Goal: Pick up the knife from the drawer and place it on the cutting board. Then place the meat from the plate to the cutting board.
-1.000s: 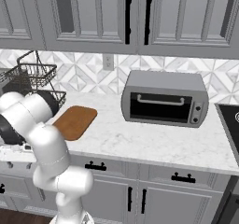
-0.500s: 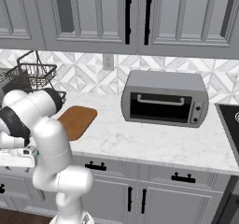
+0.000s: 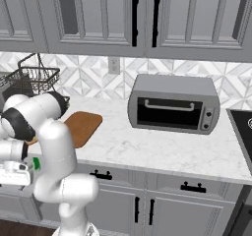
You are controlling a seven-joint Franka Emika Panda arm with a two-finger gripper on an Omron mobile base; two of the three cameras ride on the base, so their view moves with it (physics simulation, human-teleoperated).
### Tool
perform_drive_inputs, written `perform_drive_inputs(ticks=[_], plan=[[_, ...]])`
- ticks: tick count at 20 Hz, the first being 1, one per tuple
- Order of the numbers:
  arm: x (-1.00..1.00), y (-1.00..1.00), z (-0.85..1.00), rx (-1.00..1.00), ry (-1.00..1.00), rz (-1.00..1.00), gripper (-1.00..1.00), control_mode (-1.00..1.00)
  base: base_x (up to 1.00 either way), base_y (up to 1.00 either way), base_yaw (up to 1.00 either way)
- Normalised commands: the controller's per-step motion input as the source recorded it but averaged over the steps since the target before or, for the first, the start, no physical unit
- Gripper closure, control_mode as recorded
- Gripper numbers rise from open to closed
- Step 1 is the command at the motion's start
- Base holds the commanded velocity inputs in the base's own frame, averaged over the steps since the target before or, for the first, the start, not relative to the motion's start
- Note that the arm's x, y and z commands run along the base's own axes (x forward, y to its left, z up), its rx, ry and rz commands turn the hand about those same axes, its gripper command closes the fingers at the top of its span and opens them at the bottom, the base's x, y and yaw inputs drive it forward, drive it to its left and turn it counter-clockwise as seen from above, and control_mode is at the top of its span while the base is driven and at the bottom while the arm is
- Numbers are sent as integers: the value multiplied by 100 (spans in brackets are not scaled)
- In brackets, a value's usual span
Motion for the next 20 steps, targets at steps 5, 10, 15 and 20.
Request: perform_drive_inputs(ticks=[5,10,15,20], plan=[[-67,0,0,0,11,0,-100,-100,0,0,0],[-74,3,0,0,10,0,-100,-100,0,0,0],[-69,9,0,-1,3,0,-100,-100,0,0,0],[-37,11,10,-6,-4,0,-100,-100,0,0,0]])
